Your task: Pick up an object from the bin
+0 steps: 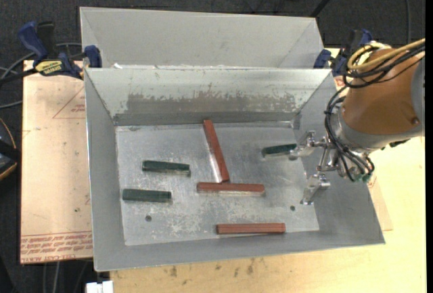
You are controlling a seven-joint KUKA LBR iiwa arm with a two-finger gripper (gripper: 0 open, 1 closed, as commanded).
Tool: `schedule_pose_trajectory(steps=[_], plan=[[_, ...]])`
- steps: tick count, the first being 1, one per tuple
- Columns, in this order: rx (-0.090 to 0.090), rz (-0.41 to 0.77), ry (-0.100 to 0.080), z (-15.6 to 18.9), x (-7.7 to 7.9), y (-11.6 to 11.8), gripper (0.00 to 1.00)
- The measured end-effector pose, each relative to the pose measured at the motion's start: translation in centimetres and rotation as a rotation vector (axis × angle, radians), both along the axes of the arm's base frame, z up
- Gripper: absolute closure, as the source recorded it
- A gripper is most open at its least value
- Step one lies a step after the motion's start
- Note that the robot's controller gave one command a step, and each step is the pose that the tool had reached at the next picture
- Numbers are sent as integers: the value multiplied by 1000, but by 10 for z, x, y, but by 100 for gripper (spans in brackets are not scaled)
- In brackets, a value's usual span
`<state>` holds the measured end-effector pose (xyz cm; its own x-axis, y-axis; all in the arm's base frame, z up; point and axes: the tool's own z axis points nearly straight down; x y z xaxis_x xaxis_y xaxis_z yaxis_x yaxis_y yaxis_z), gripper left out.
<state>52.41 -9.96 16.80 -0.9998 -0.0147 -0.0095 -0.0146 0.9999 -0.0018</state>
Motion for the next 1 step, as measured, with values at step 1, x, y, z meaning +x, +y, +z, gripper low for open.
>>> schedule_pose_trajectory(steps=[1], plan=[[4,-77,15,-29,27,24,0]])
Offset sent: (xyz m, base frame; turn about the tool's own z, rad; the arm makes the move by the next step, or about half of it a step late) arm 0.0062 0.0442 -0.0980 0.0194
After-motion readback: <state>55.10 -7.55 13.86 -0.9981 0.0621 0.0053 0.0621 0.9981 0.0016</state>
